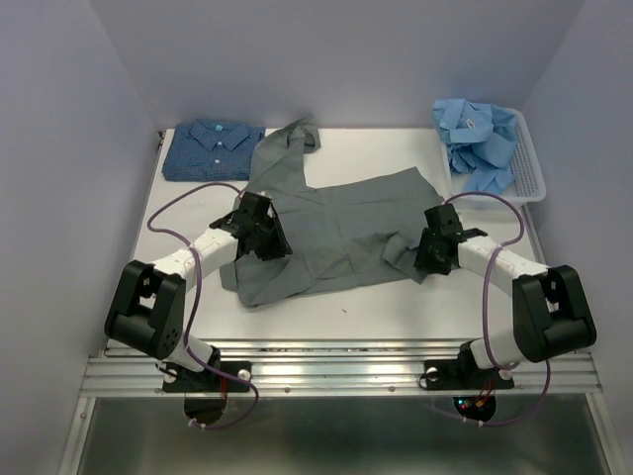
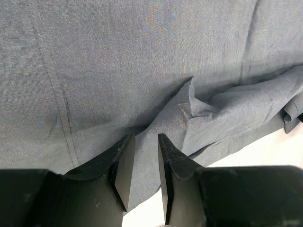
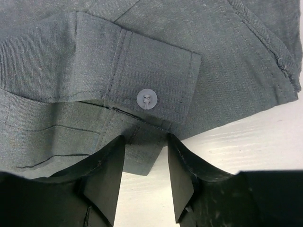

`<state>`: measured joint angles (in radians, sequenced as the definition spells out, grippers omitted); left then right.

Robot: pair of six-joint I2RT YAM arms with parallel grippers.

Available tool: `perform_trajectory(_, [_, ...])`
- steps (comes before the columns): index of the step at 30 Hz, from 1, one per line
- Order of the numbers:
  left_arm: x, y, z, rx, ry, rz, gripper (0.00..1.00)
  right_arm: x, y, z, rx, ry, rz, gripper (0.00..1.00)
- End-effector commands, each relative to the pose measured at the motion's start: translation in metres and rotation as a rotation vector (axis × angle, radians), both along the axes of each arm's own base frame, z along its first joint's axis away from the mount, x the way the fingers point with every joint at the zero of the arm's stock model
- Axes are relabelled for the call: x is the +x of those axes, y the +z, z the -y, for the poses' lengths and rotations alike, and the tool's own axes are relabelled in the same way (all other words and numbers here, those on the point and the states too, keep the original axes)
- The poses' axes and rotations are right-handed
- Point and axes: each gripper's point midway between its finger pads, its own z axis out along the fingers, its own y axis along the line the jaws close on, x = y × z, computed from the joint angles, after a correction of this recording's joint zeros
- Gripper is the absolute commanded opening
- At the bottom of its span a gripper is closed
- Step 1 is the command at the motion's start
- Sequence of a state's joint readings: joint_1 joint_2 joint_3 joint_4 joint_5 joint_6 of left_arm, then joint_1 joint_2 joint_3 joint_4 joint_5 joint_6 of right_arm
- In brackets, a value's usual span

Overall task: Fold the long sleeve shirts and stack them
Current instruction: Fold the shirt

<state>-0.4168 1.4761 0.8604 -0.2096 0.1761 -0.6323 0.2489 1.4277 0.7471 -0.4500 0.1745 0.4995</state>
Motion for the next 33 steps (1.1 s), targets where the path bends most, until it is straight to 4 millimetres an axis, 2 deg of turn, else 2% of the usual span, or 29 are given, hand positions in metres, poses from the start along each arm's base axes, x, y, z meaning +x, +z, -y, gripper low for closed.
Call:
perform_trajectory(1, [0.004,0.008,-0.001,0.0,-0.01,0.032,0.38,0.014,0.005,-0.011,0.064,-0.009,0.059,0.46])
perform_trajectory(6, [0.005,0.01,-0.001,0.002,-0.017,0.037,0.38,0.015,0.003,-0.011,0.068,-0.017,0.064,0.45])
perform_trajectory(8, [0.005,0.011,-0.002,0.003,-0.017,0.04,0.38,0.016,0.005,-0.013,0.079,-0.015,0.079,0.36])
perform_trajectory(9, [0.005,0.01,-0.002,0.005,-0.02,0.037,0.38,0.019,0.009,-0.014,0.088,-0.018,0.104,0.25])
perform_trajectory(10, [0.005,0.011,-0.002,0.006,-0.019,0.039,0.38,0.02,0.011,-0.014,0.091,-0.018,0.116,0.21])
perform_trajectory(12, [0.005,0.011,-0.002,0.007,-0.02,0.038,0.38,0.023,0.018,-0.013,0.09,-0.023,0.141,0.08])
perform_trajectory(14, [0.004,0.012,-0.002,0.008,-0.019,0.04,0.38,0.028,0.033,-0.014,0.094,-0.011,0.18,0.02])
perform_trajectory(19, [0.007,0.017,-0.004,0.005,-0.004,0.061,0.38,0.033,0.065,-0.006,0.025,0.057,0.21,0.01])
perform_trajectory(22, [0.01,0.02,-0.003,0.002,-0.002,0.075,0.38,0.056,0.115,-0.011,0.016,0.119,0.335,0.01])
perform_trajectory(26, [0.012,0.022,-0.002,0.0,-0.001,0.082,0.38,0.073,0.164,-0.019,-0.005,0.222,0.455,0.01])
perform_trajectory(27, [0.013,0.022,-0.002,-0.002,-0.002,0.083,0.38,0.083,0.187,-0.021,-0.014,0.239,0.51,0.01])
perform_trajectory(28, [0.013,0.022,-0.002,-0.001,-0.001,0.084,0.38,0.087,0.197,-0.024,-0.052,0.3,0.529,0.01])
perform_trajectory(29, [0.013,0.022,-0.002,-0.002,0.0,0.083,0.38,0.094,0.221,-0.026,-0.098,0.353,0.573,0.01])
perform_trajectory(30, [0.014,0.023,-0.002,-0.003,0.0,0.084,0.38,0.097,0.232,-0.027,-0.128,0.38,0.59,0.01])
perform_trajectory(31, [0.013,0.022,-0.002,-0.002,0.0,0.083,0.38,0.099,0.231,-0.026,-0.158,0.413,0.559,0.01])
perform_trajectory(33, [0.013,0.023,-0.002,-0.001,0.0,0.082,0.38,0.107,0.251,-0.012,-0.277,0.436,0.57,0.01])
